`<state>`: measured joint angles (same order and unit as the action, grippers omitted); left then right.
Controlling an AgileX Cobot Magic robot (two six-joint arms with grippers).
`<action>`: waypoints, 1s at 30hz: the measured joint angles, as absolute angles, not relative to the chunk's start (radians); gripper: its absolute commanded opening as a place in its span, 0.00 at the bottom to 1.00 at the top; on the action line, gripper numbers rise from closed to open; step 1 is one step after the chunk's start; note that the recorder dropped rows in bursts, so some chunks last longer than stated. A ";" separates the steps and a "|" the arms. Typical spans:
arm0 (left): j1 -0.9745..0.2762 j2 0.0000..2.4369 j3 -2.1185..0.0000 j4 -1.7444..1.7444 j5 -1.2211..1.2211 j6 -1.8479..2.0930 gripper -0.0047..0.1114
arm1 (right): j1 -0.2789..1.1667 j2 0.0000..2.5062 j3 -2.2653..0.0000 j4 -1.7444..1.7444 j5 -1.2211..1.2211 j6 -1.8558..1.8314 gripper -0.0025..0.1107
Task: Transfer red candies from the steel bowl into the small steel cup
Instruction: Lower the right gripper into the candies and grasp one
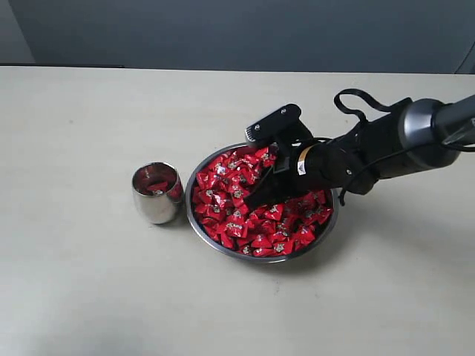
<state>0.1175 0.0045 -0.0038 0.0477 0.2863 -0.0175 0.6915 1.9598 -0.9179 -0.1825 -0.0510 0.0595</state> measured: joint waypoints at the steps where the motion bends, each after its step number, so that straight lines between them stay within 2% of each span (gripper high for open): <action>1: 0.118 0.004 -0.004 0.048 0.286 -0.017 0.04 | 0.692 1.962 -0.918 -0.183 -0.056 0.059 0.38; 6: 0.118 0.004 -0.004 0.048 0.286 -0.017 0.04 | 0.692 1.969 -0.920 -0.183 -0.073 0.059 0.35; 16: 0.118 0.004 -0.004 0.048 0.286 -0.017 0.04 | 0.692 1.969 -0.922 -0.183 -0.063 0.059 0.02; 30: 0.118 0.004 -0.004 0.048 0.286 -0.017 0.04 | 0.692 1.969 -0.922 -0.192 -0.063 0.058 0.01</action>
